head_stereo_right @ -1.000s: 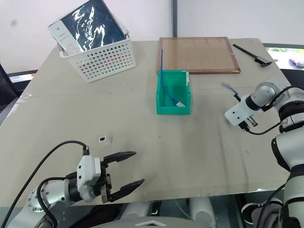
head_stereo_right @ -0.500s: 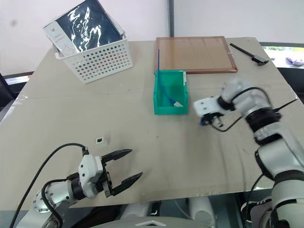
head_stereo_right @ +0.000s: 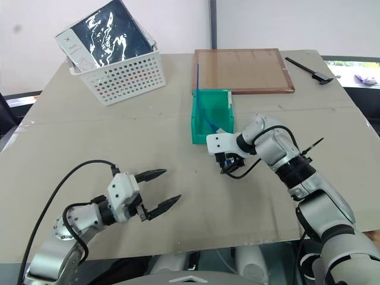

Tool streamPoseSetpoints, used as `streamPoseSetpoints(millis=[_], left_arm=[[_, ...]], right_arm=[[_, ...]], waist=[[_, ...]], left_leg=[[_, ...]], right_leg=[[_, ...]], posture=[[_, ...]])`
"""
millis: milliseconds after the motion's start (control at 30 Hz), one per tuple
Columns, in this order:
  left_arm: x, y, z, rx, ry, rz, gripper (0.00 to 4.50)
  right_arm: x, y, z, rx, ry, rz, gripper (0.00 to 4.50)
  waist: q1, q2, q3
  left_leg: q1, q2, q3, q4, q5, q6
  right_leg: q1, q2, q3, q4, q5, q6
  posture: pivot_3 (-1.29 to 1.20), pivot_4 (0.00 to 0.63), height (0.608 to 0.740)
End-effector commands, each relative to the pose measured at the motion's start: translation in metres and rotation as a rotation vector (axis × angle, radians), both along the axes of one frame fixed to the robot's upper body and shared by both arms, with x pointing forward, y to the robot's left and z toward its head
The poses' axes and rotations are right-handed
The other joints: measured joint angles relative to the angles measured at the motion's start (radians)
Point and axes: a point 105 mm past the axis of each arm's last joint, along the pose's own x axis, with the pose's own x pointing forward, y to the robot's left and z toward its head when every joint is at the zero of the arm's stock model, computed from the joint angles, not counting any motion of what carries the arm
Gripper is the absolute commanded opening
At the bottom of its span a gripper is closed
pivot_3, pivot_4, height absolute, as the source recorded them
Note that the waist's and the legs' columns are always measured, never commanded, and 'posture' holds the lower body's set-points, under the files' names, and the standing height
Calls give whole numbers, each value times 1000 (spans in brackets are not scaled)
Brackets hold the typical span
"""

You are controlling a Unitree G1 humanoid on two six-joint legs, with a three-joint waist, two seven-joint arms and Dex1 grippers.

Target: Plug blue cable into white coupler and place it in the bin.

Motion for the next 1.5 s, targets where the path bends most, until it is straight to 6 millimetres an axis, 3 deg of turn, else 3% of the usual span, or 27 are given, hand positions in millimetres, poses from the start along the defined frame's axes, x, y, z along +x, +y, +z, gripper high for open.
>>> streamPoseSetpoints(millis=[33,267,467,633,800,967,1067,1300,1500], left_arm=[[7,-12,2,41,9,-58,4500],[28,-40,14,56,26,-188,4500],[55,-74,20,87,30,-236,4500],[69,-94,14,117,67,-227,4500],[81,-105,12,146,68,-208,4500],[85,-117,7,169,66,-225,4500],[88,-120,1,199,78,-227,3703],[88,-129,-16,222,89,-277,105],[88,-129,-20,203,91,-299,36]], right_arm=[[-14,-20,28,124,14,-53,3935],[-54,-49,64,406,-99,-102,3935],[-69,-92,57,570,-307,-376,3935],[-92,-129,35,617,-380,-563,3935],[-113,-145,23,633,-378,-652,3935],[-123,-152,23,645,-370,-696,3935],[-126,-152,23,629,-364,-699,3988],[-132,-152,23,617,-370,-734,3988],[-136,-152,18,606,-373,-755,3988]], waist=[[9,2,1],[31,4,3],[45,4,3],[51,3,3],[44,4,3],[44,4,3],[49,4,3],[52,3,3],[52,4,3]], left_leg=[[-3,0,-1,1,0,0],[-10,-3,-6,2,0,0],[-9,-4,-7,4,0,0],[-7,-4,-6,4,0,0],[-6,-3,-5,4,0,0],[-4,-3,-4,4,0,0],[-5,-3,-5,4,0,0],[-5,-3,-5,4,0,0],[-5,-3,-5,4,0,0]], right_leg=[[-1,0,-1,0,0,0],[-5,-3,-6,-1,0,0],[-3,-2,-6,0,0,1],[0,-2,-5,-1,0,1],[0,0,-4,-1,0,1],[1,0,-3,-1,-2,3],[1,0,-3,-1,-1,3],[1,0,-3,-1,-1,3],[1,-1,-3,-1,-2,3]], posture=[[0,150,740],[0,150,740],[0,150,740],[0,150,740],[0,150,740],[0,150,740],[0,150,740],[0,150,740],[0,150,740]])
